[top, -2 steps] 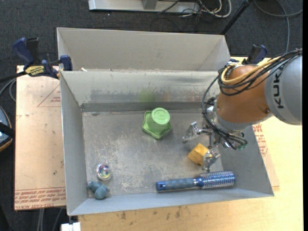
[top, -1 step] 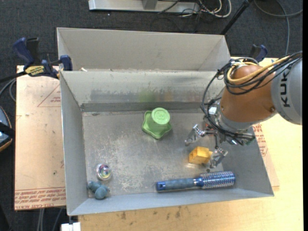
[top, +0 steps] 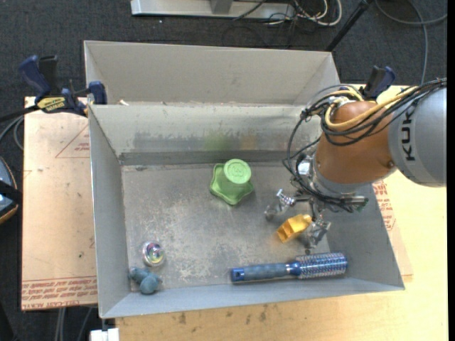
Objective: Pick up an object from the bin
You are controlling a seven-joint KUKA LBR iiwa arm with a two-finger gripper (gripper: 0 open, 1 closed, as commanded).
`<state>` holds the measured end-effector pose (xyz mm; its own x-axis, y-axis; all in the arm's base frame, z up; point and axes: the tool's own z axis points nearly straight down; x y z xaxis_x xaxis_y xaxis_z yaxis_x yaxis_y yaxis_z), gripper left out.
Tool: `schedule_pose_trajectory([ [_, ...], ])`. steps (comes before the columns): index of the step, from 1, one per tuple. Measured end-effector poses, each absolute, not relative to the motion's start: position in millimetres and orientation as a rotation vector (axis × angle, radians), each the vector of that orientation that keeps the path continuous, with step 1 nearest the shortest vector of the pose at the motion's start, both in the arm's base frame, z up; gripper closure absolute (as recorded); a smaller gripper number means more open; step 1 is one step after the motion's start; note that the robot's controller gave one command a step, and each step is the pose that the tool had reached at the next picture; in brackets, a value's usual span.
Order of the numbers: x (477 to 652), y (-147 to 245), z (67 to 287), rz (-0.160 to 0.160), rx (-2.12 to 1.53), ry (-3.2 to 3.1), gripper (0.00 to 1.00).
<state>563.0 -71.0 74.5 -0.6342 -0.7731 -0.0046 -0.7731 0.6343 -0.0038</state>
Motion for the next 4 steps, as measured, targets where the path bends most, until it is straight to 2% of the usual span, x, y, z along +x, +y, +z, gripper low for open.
schedule_pose_trajectory([
  [1, 564.4, -71, 76, 0.0, -1.336, 2.84, 0.0],
  [2, 566.7, -70, 80, -0.004, -1.334, 2.835, 1.0],
  [4, 568.7, -68, 112, 0.0, -1.327, 2.843, 1.0],
])
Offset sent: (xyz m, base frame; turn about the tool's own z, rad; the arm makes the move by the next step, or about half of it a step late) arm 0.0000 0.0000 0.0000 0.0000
